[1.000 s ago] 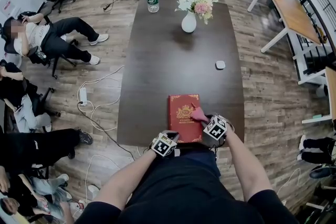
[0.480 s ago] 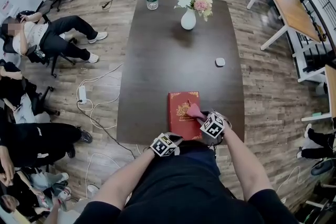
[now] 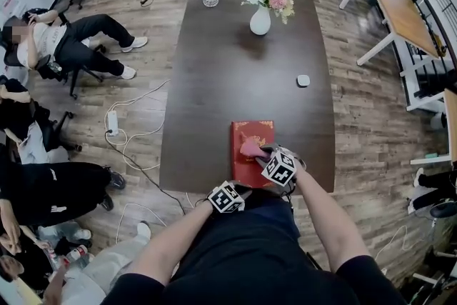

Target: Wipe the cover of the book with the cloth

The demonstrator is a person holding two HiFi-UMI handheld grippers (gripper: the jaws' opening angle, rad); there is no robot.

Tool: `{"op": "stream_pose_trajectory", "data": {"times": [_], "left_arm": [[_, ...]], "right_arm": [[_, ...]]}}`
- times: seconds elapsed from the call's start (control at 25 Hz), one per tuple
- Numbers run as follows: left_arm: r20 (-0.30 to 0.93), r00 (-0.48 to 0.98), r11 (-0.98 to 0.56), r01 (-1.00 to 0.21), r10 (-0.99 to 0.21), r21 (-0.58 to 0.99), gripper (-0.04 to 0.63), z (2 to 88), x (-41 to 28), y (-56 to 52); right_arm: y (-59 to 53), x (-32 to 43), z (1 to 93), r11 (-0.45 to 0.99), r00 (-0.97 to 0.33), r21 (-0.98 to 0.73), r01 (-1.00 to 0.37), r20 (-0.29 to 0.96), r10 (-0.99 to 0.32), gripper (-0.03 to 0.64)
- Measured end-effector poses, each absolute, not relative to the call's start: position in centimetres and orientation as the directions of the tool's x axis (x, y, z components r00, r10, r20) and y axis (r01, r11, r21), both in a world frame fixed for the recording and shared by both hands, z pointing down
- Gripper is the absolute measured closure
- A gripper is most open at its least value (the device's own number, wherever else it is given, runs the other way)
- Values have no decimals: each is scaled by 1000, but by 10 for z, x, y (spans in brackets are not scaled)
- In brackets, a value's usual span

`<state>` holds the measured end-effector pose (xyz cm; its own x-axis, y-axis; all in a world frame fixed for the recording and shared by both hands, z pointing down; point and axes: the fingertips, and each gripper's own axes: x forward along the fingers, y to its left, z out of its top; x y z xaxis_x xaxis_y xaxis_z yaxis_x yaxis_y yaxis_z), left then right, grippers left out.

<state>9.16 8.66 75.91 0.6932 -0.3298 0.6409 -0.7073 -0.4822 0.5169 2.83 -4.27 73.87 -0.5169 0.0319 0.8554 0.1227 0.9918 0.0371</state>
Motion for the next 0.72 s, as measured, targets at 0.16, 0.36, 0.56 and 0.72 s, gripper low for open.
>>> {"op": "stream_pose_trajectory", "data": {"times": [0.16, 0.36, 0.56, 0.72], "left_arm": [[659, 676, -490, -719, -329, 493, 600, 759, 89, 86], [662, 668, -479, -728, -339, 490, 600, 757, 83, 86], [662, 660, -465, -739, -354, 488, 600, 757, 74, 86], [679, 617, -418, -780, -398, 465, 600, 759, 57, 79]], "right_arm": [[-35, 18, 738, 988, -521, 33, 148, 852, 50, 495], [-28, 8, 738, 985, -521, 32, 171, 851, 63, 495], [-24, 1, 739, 982, -517, 33, 186, 853, 69, 495], [-24, -1, 739, 981, -514, 34, 191, 855, 70, 495]]}}
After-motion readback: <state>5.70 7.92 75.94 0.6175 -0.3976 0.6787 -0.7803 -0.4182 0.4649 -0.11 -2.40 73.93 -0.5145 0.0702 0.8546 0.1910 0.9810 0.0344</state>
